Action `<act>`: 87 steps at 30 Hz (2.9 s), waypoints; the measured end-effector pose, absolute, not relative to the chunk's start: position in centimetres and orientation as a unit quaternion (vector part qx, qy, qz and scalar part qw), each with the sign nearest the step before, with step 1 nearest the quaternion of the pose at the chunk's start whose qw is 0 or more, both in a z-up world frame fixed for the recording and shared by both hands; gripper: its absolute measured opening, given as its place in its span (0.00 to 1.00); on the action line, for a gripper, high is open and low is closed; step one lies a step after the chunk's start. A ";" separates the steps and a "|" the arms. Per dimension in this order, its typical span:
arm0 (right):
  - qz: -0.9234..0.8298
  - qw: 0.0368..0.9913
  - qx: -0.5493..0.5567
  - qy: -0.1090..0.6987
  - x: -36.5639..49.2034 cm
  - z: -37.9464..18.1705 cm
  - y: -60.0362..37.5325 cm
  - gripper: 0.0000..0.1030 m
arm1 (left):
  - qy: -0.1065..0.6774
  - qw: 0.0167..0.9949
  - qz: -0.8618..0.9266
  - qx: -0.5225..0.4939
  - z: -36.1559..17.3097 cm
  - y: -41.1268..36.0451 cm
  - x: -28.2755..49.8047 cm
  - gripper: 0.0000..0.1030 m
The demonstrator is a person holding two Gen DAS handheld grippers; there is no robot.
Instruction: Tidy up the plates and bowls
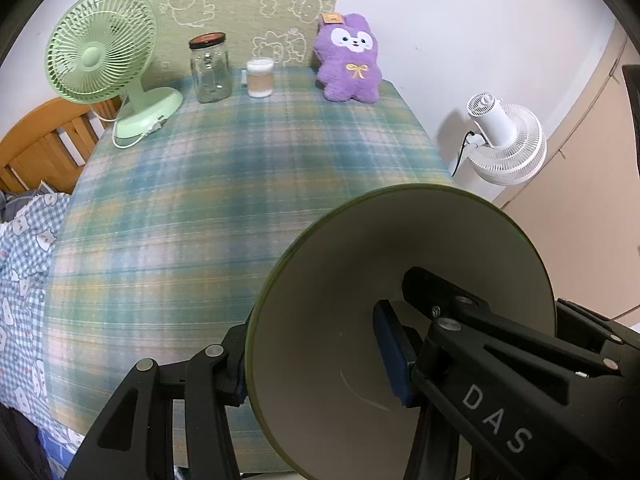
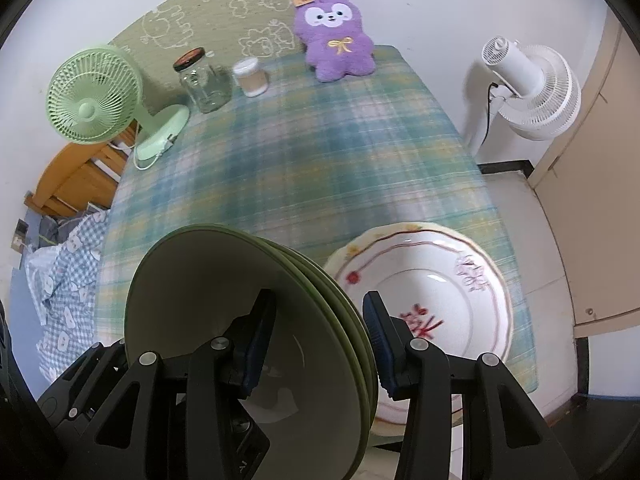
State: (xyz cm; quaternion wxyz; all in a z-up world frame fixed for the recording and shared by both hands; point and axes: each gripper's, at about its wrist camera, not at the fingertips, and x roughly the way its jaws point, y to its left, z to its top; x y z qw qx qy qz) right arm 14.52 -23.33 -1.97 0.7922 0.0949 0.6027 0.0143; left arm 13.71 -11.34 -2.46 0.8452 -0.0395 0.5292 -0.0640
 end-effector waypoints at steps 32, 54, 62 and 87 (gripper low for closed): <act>0.021 0.753 0.091 0.651 16.1 -8.1 -32.6 0.47 | 0.580 0.812 -0.045 -0.049 -7.7 -20.6 16.0 0.50; 0.000 0.793 0.050 0.608 15.4 -6.3 -33.3 0.61 | 0.555 0.830 -0.055 -0.005 -6.5 -21.5 16.0 0.79; -0.013 0.830 0.045 0.555 14.4 -2.4 -32.4 0.72 | 0.504 0.862 -0.052 0.012 -3.0 -20.5 15.0 0.85; -0.082 0.898 0.038 0.430 8.0 6.0 -15.4 0.73 | 0.355 0.934 -0.032 0.026 4.5 0.5 7.5 0.98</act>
